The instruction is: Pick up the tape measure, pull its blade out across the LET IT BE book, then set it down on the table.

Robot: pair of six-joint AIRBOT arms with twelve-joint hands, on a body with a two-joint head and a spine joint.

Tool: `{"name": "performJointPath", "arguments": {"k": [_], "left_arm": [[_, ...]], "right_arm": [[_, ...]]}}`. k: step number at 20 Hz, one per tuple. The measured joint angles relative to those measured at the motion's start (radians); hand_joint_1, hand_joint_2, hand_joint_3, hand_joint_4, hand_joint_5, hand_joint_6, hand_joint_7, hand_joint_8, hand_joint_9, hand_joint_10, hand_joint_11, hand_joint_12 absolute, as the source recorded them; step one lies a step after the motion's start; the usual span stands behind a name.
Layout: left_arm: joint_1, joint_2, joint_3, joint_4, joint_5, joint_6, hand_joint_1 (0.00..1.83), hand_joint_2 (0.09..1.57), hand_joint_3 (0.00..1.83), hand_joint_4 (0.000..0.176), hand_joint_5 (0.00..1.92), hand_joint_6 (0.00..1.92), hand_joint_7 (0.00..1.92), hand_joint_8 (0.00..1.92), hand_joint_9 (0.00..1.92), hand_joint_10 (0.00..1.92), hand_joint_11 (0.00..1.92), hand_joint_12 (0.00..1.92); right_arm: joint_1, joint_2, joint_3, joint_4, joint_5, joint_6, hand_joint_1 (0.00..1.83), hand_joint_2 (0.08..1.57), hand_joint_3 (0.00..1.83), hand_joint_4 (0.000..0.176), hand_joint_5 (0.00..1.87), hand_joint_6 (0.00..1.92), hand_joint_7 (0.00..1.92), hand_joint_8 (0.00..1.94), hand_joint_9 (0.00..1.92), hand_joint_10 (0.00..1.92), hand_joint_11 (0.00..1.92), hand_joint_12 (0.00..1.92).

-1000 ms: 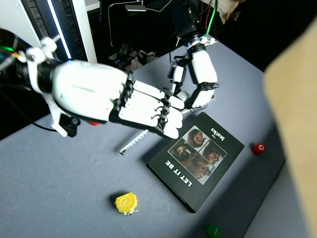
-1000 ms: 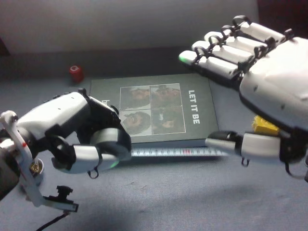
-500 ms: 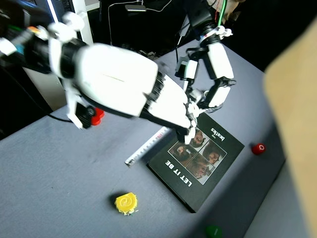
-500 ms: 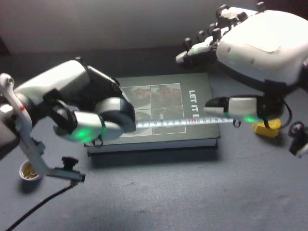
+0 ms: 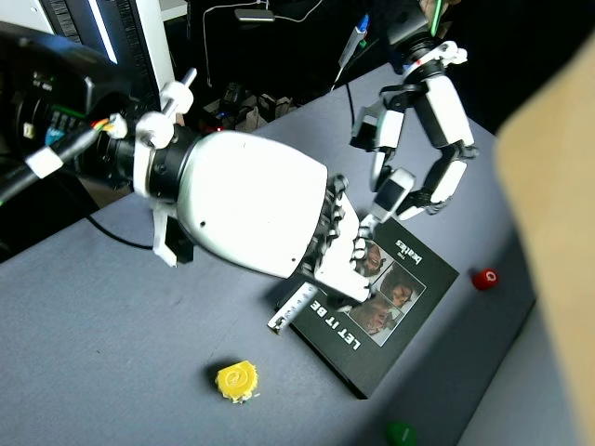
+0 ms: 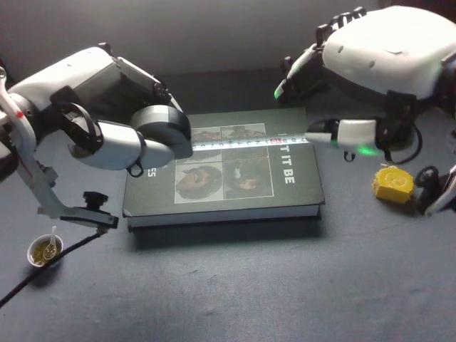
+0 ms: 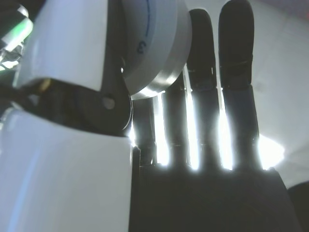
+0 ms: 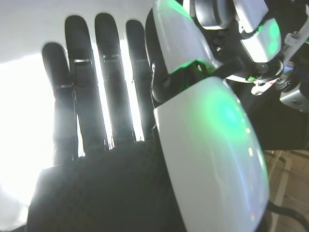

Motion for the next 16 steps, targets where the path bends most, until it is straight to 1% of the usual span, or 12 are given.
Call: {"name": "performJointPath", "arguments": {"k": [3, 5, 7, 8, 9, 12, 14, 16], "left_arm": [[0.000, 0.006, 0.018, -0.001, 0.021, 0.001, 1.39, 1.06, 0.00, 0.000, 1.14, 0.55, 1.10, 0.79, 0.94, 1.18, 0.86, 1.04], [-0.005, 0.006, 0.023, -0.001, 0.023, -0.002, 1.39, 1.06, 0.00, 0.000, 1.14, 0.55, 1.10, 0.79, 0.95, 1.18, 0.86, 1.03], [-0.021, 0.005, 0.028, -0.002, 0.030, -0.003, 1.39, 1.07, 0.00, 0.000, 1.13, 0.58, 1.09, 0.81, 0.95, 1.19, 0.86, 1.03], [-0.034, 0.004, 0.034, -0.003, 0.029, -0.002, 1.39, 1.07, 0.00, 0.000, 1.13, 0.59, 1.08, 0.81, 0.95, 1.19, 0.85, 1.02], [-0.037, 0.004, 0.037, -0.004, 0.025, -0.002, 1.39, 1.07, 0.00, 0.000, 1.13, 0.59, 1.08, 0.81, 0.95, 1.19, 0.86, 1.02], [-0.038, 0.003, 0.047, -0.016, 0.027, -0.001, 1.39, 1.06, 0.00, 0.000, 1.13, 0.58, 1.09, 0.81, 0.96, 1.17, 0.87, 1.00], [-0.038, 0.002, 0.051, -0.017, 0.021, 0.003, 1.39, 1.07, 0.00, 0.000, 1.12, 0.59, 1.09, 0.82, 0.93, 1.19, 0.86, 1.00], [-0.039, -0.003, 0.053, -0.018, 0.024, 0.003, 1.39, 1.07, 0.00, 0.000, 1.11, 0.60, 1.09, 0.81, 0.94, 1.19, 0.85, 1.00]], "right_arm": [[0.002, -0.037, 0.058, -0.013, 0.002, -0.013, 1.03, 1.16, 0.00, 0.000, 0.82, 0.05, 0.92, 0.05, 0.84, 0.19, 0.39, 1.29], [0.005, -0.064, 0.110, -0.010, 0.001, -0.015, 1.03, 1.16, 0.00, 0.000, 0.82, 0.04, 0.92, 0.04, 0.83, 0.19, 0.37, 1.28], [0.012, -0.066, 0.125, 0.029, 0.005, -0.027, 1.03, 1.17, 0.00, 0.000, 0.82, 0.04, 0.92, 0.04, 0.83, 0.19, 0.37, 1.28], [0.012, -0.066, 0.125, 0.078, 0.004, -0.036, 1.01, 1.16, 0.00, 0.000, 0.82, 0.04, 0.92, 0.04, 0.83, 0.19, 0.36, 1.28], [0.012, -0.066, 0.125, 0.101, -0.004, -0.039, 1.02, 1.16, 0.00, 0.000, 0.82, 0.04, 0.92, 0.04, 0.83, 0.19, 0.36, 1.28], [0.013, -0.071, 0.124, 0.111, -0.018, -0.049, 1.01, 1.16, 0.00, 0.000, 0.83, 0.04, 0.92, 0.03, 0.83, 0.19, 0.35, 1.28], [0.013, -0.093, 0.142, 0.122, -0.019, -0.060, 1.01, 1.16, 0.00, 0.000, 0.84, 0.04, 0.92, 0.03, 0.83, 0.19, 0.35, 1.28], [0.019, -0.133, 0.179, 0.125, -0.012, -0.071, 1.02, 1.16, 0.00, 0.000, 0.84, 0.04, 0.92, 0.03, 0.82, 0.20, 0.36, 1.29]]}}
